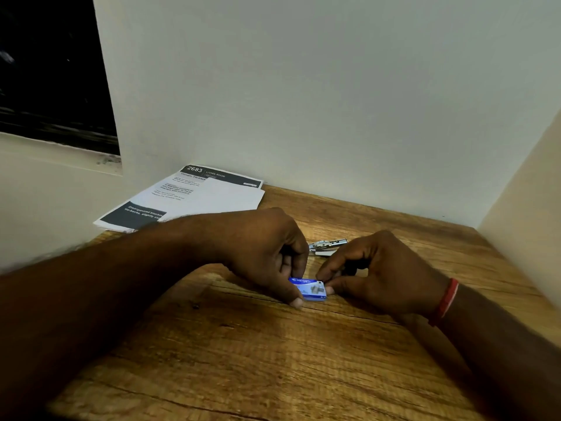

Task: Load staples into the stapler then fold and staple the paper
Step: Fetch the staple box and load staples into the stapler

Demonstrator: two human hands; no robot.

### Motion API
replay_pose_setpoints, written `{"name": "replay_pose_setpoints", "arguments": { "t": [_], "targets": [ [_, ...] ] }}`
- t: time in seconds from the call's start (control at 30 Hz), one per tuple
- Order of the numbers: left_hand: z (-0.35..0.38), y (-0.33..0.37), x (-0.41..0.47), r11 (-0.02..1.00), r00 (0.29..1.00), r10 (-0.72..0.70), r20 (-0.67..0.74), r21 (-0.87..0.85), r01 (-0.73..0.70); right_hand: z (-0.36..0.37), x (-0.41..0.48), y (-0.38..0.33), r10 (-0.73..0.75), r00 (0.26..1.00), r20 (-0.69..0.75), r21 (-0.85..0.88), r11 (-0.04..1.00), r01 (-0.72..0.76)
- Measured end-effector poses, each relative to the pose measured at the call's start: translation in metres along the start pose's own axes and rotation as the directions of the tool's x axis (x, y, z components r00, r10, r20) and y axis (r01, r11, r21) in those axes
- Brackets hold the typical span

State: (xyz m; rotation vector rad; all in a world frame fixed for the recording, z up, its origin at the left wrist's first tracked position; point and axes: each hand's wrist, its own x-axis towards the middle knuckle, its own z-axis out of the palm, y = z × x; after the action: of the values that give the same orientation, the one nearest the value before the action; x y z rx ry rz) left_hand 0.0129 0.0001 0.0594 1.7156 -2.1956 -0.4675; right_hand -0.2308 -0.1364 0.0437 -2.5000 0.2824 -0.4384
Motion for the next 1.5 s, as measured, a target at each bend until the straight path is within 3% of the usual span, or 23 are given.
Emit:
{"name": "replay_pose_setpoints", "arguments": {
  "t": [0.17,0.43,0.6,0.67,0.73,0.8,0.93,1.0,1.1,1.23,1.5],
  "targets": [
    [0.000,0.001,-0.001,1.000,1.000,0.003,0.001,0.009,-0.003,0.002,0.000,-0.001,-0.032,0.999,-0.014,-0.022,0.999,0.031],
    [0.000,0.000,0.000,0.999,1.000,-0.025,0.001,0.021,0.025,-0.006,-0.005,-0.006,-0.029,0.993,0.116,0.044,0.999,0.024],
    [0.003,-0.003,0.000,1.000,0.999,0.002,-0.047,0.019,-0.001,0.002,-0.001,-0.006,-0.026,0.999,0.036,-0.038,0.999,0.027],
    [0.003,-0.003,0.002,0.999,0.988,0.036,-0.149,0.019,-0.034,-0.008,-0.005,-0.003,-0.053,0.998,-0.014,-0.036,0.998,0.053],
    [0.002,-0.004,0.003,0.998,0.956,0.059,-0.288,0.007,-0.060,-0.023,-0.007,0.007,-0.043,0.983,-0.180,-0.061,0.998,0.033],
    [-0.001,-0.007,0.004,0.997,0.914,0.065,-0.401,-0.005,-0.073,-0.040,-0.009,0.025,0.054,0.910,-0.410,-0.052,0.995,-0.082],
    [0.001,-0.017,0.008,0.998,0.868,0.028,-0.496,-0.032,-0.051,-0.072,-0.019,0.081,0.292,0.641,-0.710,-0.019,0.902,-0.431],
    [0.001,-0.024,0.011,0.999,0.858,0.000,-0.514,-0.030,-0.018,-0.087,-0.033,0.111,0.421,0.502,-0.755,0.029,0.787,-0.616],
    [0.002,-0.036,0.014,1.000,0.841,-0.015,-0.541,-0.031,-0.003,-0.103,-0.053,0.144,0.603,0.372,-0.706,0.067,0.579,-0.812],
    [0.003,-0.047,0.019,0.999,0.831,-0.042,-0.555,-0.049,0.018,-0.113,-0.061,0.160,0.661,0.303,-0.686,0.047,0.455,-0.889],
    [0.006,-0.048,0.023,0.997,0.830,-0.072,-0.553,-0.050,0.053,-0.120,-0.067,0.175,0.670,0.268,-0.692,0.019,0.388,-0.921]
  ]
}}
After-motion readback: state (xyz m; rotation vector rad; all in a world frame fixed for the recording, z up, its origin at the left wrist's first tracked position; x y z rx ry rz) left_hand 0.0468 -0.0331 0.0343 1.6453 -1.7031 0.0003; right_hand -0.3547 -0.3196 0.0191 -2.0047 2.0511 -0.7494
